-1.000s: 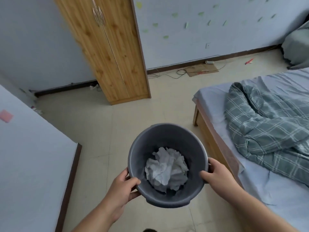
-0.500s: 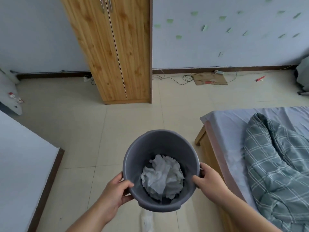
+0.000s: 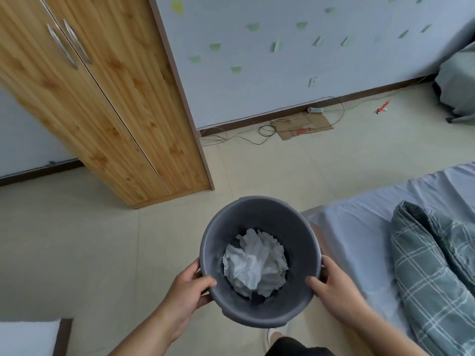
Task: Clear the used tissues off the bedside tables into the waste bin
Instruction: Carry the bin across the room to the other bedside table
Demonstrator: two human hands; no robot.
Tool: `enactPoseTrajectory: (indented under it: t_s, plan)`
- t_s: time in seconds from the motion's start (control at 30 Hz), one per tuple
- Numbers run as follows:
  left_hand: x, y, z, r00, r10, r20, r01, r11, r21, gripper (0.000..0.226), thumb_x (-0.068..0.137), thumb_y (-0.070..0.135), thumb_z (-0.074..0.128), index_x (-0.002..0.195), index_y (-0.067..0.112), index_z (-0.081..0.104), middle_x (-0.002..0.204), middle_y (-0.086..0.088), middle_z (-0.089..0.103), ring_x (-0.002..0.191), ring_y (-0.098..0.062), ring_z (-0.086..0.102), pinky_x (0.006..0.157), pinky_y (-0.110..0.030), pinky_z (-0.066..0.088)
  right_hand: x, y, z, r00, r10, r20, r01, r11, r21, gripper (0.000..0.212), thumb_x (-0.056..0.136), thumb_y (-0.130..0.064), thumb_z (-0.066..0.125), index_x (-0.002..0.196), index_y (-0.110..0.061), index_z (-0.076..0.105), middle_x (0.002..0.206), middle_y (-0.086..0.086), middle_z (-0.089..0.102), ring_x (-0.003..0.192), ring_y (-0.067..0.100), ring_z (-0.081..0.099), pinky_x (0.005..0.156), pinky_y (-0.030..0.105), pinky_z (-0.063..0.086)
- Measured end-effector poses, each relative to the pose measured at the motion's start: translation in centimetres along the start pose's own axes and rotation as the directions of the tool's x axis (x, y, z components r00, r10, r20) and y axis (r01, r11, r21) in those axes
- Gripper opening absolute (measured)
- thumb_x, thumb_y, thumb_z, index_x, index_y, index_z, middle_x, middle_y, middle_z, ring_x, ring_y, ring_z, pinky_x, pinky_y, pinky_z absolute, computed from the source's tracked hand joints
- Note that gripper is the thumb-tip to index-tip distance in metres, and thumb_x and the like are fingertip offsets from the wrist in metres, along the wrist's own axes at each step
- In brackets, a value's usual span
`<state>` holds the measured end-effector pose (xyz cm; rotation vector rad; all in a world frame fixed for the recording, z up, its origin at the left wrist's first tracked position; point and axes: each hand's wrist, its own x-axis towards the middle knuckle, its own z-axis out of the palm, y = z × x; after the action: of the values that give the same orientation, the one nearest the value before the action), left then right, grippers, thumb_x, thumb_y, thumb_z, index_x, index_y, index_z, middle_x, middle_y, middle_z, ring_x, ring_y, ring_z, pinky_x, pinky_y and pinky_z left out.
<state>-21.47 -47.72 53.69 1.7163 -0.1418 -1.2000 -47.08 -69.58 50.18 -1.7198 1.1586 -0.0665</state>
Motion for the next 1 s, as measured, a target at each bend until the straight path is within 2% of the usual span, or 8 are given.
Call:
enactPoseTrajectory:
  t_s: [0.1, 0.2, 0.33, 0.5, 0.63, 0.7, 0.8, 1.0]
  plan:
    - [4.8, 4.7, 0.5, 1.000, -0.001, -0.018, 0.001, 1.000, 0.002, 0.049, 0.090, -0.004, 0.062, 0.114, 0.034, 0.080, 0.110, -0.007, 0.083, 0.100, -0.027, 0.080, 0.077, -0.035, 0.066, 6.1, -2.8, -2.3, 0.999, -0.004, 0.031, 0.005, 0.999, -0.035, 0.033, 0.081, -0.040, 0.065, 0.113, -0.045, 0.057, 0.094, -0.027, 0.073, 0.084, -0.010, 0.067, 0.070, 0.023, 0.056]
    - [8.9, 9.5, 0.6, 0.999, 0.029, -0.031, -0.029, 0.999, -0.016, 0.046, 0.093, -0.004, 0.063, 0.118, 0.031, 0.079, 0.112, -0.006, 0.083, 0.100, -0.025, 0.081, 0.077, -0.034, 0.066, 12.3, -7.6, -5.6, 0.998, -0.060, 0.033, 0.062, 0.996, -0.070, 0.023, 0.083, -0.034, 0.067, 0.103, -0.042, 0.059, 0.093, -0.032, 0.071, 0.083, -0.008, 0.068, 0.071, 0.027, 0.058]
    - [14.7, 16.0, 0.5, 0.996, 0.081, -0.028, -0.083, 0.994, -0.073, 0.047, 0.091, -0.002, 0.064, 0.113, 0.036, 0.081, 0.114, -0.007, 0.083, 0.099, -0.024, 0.081, 0.077, -0.030, 0.066, 20.3, -14.2, -9.0, 0.989, -0.149, 0.011, 0.149, 0.986, -0.076, 0.025, 0.085, -0.027, 0.069, 0.104, -0.042, 0.062, 0.092, -0.033, 0.073, 0.086, -0.010, 0.069, 0.060, 0.011, 0.050]
    - [25.3, 22.2, -0.3, 0.998, 0.059, -0.001, -0.059, 0.994, -0.088, 0.053, 0.093, -0.007, 0.061, 0.108, 0.039, 0.082, 0.114, -0.007, 0.083, 0.098, -0.024, 0.081, 0.074, -0.030, 0.066, 30.2, -17.5, -9.5, 0.993, -0.116, 0.023, 0.117, 0.992, -0.052, 0.028, 0.087, -0.021, 0.071, 0.107, -0.039, 0.064, 0.094, -0.034, 0.073, 0.087, -0.011, 0.069, 0.064, 0.012, 0.051]
    - [35.0, 27.5, 0.2, 0.997, -0.001, 0.075, 0.004, 0.999, -0.045, 0.053, 0.091, -0.007, 0.060, 0.105, 0.038, 0.083, 0.112, -0.010, 0.083, 0.096, -0.027, 0.082, 0.073, -0.030, 0.066, 37.6, -19.1, -10.4, 1.000, -0.019, -0.011, 0.019, 1.000, 0.010, 0.023, 0.087, -0.013, 0.071, 0.105, -0.027, 0.065, 0.082, -0.031, 0.073, 0.073, -0.008, 0.069, 0.057, 0.010, 0.050]
    - [39.1, 31.2, 1.4, 0.991, -0.017, 0.136, 0.017, 1.000, 0.002, 0.049, 0.092, -0.007, 0.060, 0.108, 0.033, 0.083, 0.111, -0.009, 0.084, 0.094, -0.026, 0.082, 0.071, -0.030, 0.066, 40.1, -20.4, -12.1, 0.998, 0.016, -0.059, -0.013, 0.998, 0.055, 0.021, 0.087, -0.012, 0.071, 0.104, -0.023, 0.066, 0.079, -0.028, 0.074, 0.070, -0.007, 0.069, 0.057, 0.011, 0.051]
    - [44.9, 37.7, 4.9, 0.972, -0.012, 0.235, -0.016, 0.993, 0.118, 0.046, 0.092, -0.006, 0.061, 0.105, 0.034, 0.083, 0.110, -0.006, 0.084, 0.091, -0.023, 0.082, 0.070, -0.028, 0.066, 42.7, -21.3, -16.2, 0.980, 0.077, -0.184, -0.051, 0.989, 0.141, 0.022, 0.087, -0.016, 0.073, 0.104, -0.029, 0.067, 0.084, -0.021, 0.076, 0.074, -0.006, 0.070, 0.060, 0.013, 0.052]
    - [52.1, 48.7, 16.0, 0.882, 0.017, 0.471, -0.160, 0.951, 0.265, 0.045, 0.084, 0.006, 0.071, 0.112, 0.041, 0.080, 0.116, -0.004, 0.082, 0.104, -0.024, 0.080, 0.079, -0.028, 0.066, 46.1, -18.8, -23.4, 0.896, 0.160, -0.414, -0.035, 0.955, 0.293, 0.035, 0.089, -0.015, 0.074, 0.116, -0.035, 0.064, 0.098, -0.025, 0.076, 0.084, 0.001, 0.074, 0.064, 0.016, 0.056]
